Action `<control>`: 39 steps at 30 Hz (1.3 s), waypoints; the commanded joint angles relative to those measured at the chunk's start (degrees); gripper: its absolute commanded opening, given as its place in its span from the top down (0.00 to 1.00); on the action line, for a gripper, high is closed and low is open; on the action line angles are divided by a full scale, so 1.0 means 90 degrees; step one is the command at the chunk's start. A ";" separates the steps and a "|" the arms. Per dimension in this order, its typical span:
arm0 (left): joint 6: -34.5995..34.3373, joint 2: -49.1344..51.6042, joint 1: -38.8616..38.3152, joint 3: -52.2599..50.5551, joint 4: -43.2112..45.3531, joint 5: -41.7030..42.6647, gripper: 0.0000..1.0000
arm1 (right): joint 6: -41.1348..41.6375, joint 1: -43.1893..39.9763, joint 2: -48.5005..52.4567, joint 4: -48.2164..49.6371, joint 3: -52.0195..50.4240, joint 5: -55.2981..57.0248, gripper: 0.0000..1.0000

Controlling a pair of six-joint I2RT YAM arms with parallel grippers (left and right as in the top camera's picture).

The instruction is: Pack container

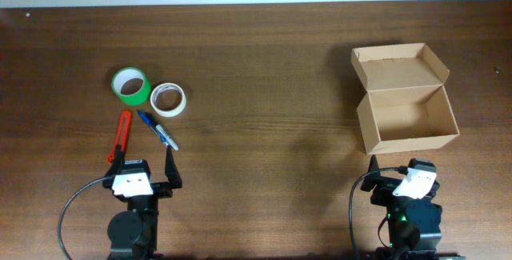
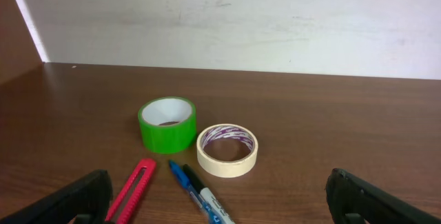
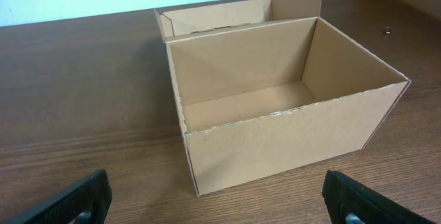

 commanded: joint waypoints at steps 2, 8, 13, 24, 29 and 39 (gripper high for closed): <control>0.0095 -0.0049 0.0027 -0.0007 -0.0024 -0.0027 0.01 | -0.0024 -0.0022 -0.0053 0.0044 -0.0053 0.0053 0.01; 0.0097 -0.0049 0.0029 -0.0007 -0.0005 -0.0049 0.00 | -0.0027 -0.0024 -0.0053 0.0112 -0.0056 0.0080 0.00; 0.0097 -0.0029 0.0029 0.0119 -0.0034 -0.0051 0.00 | -0.0024 -0.0024 -0.0053 0.0471 -0.0053 0.0073 0.01; 0.1105 0.2924 0.0852 0.3162 -0.0415 -0.0862 0.01 | -0.0653 -0.0304 0.1460 0.0682 0.1457 0.0389 0.01; 0.1105 0.5525 0.1831 0.5727 -0.1438 0.0563 0.01 | -0.0716 -0.1149 0.3708 0.0478 0.3249 0.0073 0.01; 0.1105 0.9413 0.3009 1.0788 -0.3725 0.1987 0.01 | -0.0714 -0.3679 0.8143 -0.2297 0.8697 -0.2892 0.01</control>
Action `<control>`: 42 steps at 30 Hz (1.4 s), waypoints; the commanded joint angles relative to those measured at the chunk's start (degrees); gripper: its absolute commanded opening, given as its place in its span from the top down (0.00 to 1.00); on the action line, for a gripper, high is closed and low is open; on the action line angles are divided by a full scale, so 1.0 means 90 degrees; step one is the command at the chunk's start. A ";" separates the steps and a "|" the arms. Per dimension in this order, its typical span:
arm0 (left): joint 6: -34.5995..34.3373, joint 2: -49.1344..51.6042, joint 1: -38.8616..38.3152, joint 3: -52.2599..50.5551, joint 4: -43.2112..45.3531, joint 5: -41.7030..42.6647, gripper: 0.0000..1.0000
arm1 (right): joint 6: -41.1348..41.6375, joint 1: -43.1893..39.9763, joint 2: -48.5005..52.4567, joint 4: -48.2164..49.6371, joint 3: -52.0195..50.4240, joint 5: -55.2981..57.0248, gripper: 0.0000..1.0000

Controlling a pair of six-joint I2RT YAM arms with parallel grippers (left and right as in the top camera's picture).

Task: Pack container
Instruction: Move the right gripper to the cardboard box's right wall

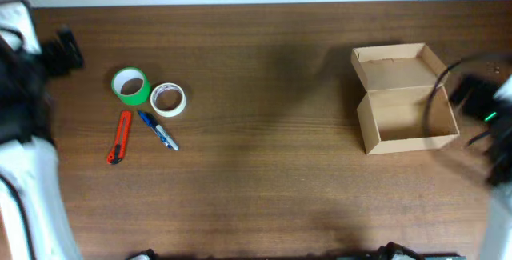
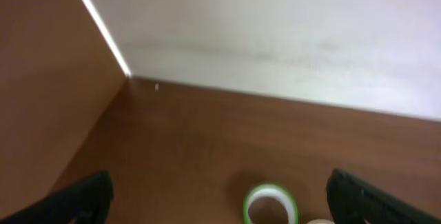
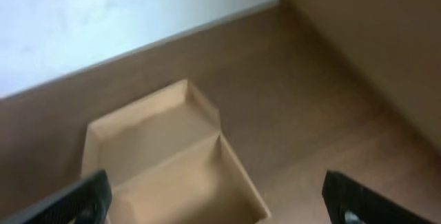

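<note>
An open, empty cardboard box (image 1: 408, 143) stands at the right with its lid folded back. At the left lie a green tape roll (image 1: 130, 86), a white tape roll (image 1: 168, 98), a red utility knife (image 1: 119, 137) and a blue pen (image 1: 158, 130). My left gripper (image 2: 219, 207) is open high over the table's far left, with the green tape roll (image 2: 270, 205) below it. My right gripper (image 3: 217, 203) is open and empty above the box (image 3: 224, 141). Both arms are blurred in the overhead view.
A pale wall runs along the table's far edge. The left arm (image 1: 24, 92) fills the left border of the overhead view. The right arm and its cable (image 1: 480, 112) hang beside the box's right side.
Both arms were low at the table's near edge. Now they are raised at the left and right borders, and the wrist cameras look down from higher up. Tapes, knife, pen and box lie unmoved.
</note>
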 commanded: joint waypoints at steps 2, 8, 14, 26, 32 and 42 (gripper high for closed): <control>0.0129 0.1197 0.0308 0.1634 -0.0886 0.0556 0.01 | -0.0061 -0.0707 0.1443 -0.0942 0.1991 -0.1379 0.01; 0.0129 0.2028 0.0542 0.1916 -0.1666 0.0478 0.01 | 0.0187 -0.0765 0.2365 -0.1214 0.2742 -0.1863 0.01; 0.0126 0.2237 0.0549 0.1911 -0.1960 0.0078 0.01 | 0.0338 -0.0765 0.2800 -0.2091 0.2742 -0.1287 0.02; 0.0126 0.2239 0.0549 0.1911 -0.1957 0.0080 0.00 | -0.0559 -0.0583 0.3973 -0.3730 0.2735 0.1013 0.04; 0.0126 0.2239 0.0549 0.1911 -0.1957 0.0080 0.01 | -0.1010 -0.0359 0.4165 -0.3609 0.2735 0.1345 0.05; 0.0126 0.2239 0.0549 0.1911 -0.1957 0.0080 0.01 | -0.1280 -0.0049 0.4452 -0.3439 0.2620 0.0792 0.01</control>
